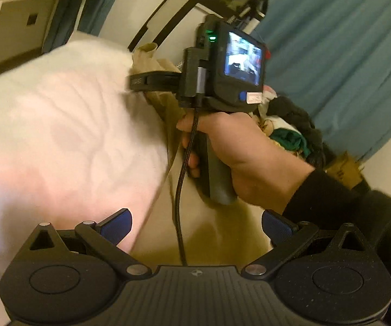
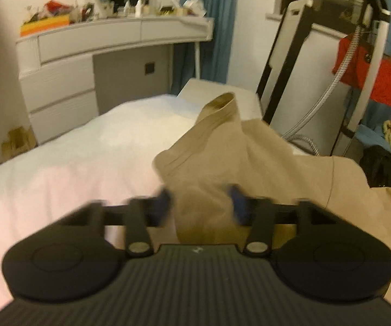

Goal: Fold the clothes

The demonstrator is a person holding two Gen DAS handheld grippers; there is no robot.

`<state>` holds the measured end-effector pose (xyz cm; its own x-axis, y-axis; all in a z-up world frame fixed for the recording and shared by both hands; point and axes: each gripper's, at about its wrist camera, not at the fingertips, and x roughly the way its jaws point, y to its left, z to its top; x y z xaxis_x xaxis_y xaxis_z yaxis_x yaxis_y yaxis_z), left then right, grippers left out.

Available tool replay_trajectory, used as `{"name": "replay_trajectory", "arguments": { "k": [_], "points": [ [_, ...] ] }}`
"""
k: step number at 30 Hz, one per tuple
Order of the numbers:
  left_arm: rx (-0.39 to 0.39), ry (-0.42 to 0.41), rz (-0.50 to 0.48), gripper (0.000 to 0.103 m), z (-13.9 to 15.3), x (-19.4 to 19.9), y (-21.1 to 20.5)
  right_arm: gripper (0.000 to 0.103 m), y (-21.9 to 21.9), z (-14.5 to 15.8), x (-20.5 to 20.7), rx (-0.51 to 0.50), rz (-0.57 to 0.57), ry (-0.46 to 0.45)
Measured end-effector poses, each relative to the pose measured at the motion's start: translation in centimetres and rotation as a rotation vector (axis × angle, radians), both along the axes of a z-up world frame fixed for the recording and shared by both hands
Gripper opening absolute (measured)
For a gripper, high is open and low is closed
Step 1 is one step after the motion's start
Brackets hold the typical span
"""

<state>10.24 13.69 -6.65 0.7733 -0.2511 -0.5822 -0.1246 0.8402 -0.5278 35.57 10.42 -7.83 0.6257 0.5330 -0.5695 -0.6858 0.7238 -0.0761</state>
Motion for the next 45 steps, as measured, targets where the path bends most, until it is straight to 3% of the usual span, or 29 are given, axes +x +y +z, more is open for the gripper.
{"name": "replay_trajectory", "arguments": {
  "k": [1,6,10,13,17,21,23,26,27,28,30,35,38,42,45],
  "points": [
    [-0.011,-0.001,0.004,0.103,-0.1,0.0,0.1,0.015,-0.4,0.3,0.1,0.015,-0.022,-0.005],
    [-0.043,-0.037,-0.002,0.103,0.0,-0.4,0.4,0.012,-5.9,4.3,-0.6,0.251,-0.134,-0.064],
    [-0.067,-0.07,-0.062,0.102,0.5,-1.1,-0.2,0.012,-12.9,6.8,-2.1,0.401,-0.318,-0.155],
    [-0.086,-0.103,-0.13,0.102,1.0,-1.8,-1.0,0.012,-19.0,7.2,-3.5,0.461,-0.509,-0.211],
    [-0.056,-0.158,-0.199,0.102,1.6,-3.1,-2.5,0.012,-26.3,4.8,-4.1,0.43,-0.757,-0.194],
    [0.007,-0.153,-0.232,0.102,1.0,-2.9,-3.8,0.012,-30.8,0.8,-3.0,0.381,-0.881,-0.031],
    [0.029,-0.123,-0.241,0.102,0.2,-2.6,-4.4,0.013,-31.6,-0.1,-2.8,0.385,-0.88,0.012],
    [0.072,-0.096,-0.25,0.102,-0.1,-1.9,-6.0,0.019,-31.8,0.1,-3.5,0.388,-0.843,0.007],
    [0.088,-0.096,-0.252,0.102,-0.1,-1.8,-6.5,0.035,-31.6,0.5,-4.0,0.383,-0.821,0.001],
    [0.107,-0.097,-0.254,0.102,-0.2,-0.8,-6.7,0.059,-31.4,0.9,-4.6,0.379,-0.799,-0.005],
    [0.143,-0.101,-0.261,0.102,-0.1,0.1,-7.3,0.077,-31.0,1.7,-5.8,0.369,-0.754,-0.016],
    [0.194,-0.108,-0.279,0.102,0.6,-1.4,-8.4,0.077,-31.9,5.6,-12.7,0.435,-0.676,-0.038],
    [0.181,-0.104,-0.285,0.102,1.4,-2.4,-8.1,0.077,-32.7,7.2,-18.7,0.453,-0.67,-0.042],
    [0.165,-0.073,-0.276,0.102,2.7,-3.9,-7.4,0.077,-34.2,6.9,-27.5,0.484,-0.654,-0.021],
    [0.15,-0.04,-0.253,0.102,3.6,-5.6,-6.3,0.078,-35.7,5.4,-31.7,0.507,-0.702,0.083]
  ]
}}
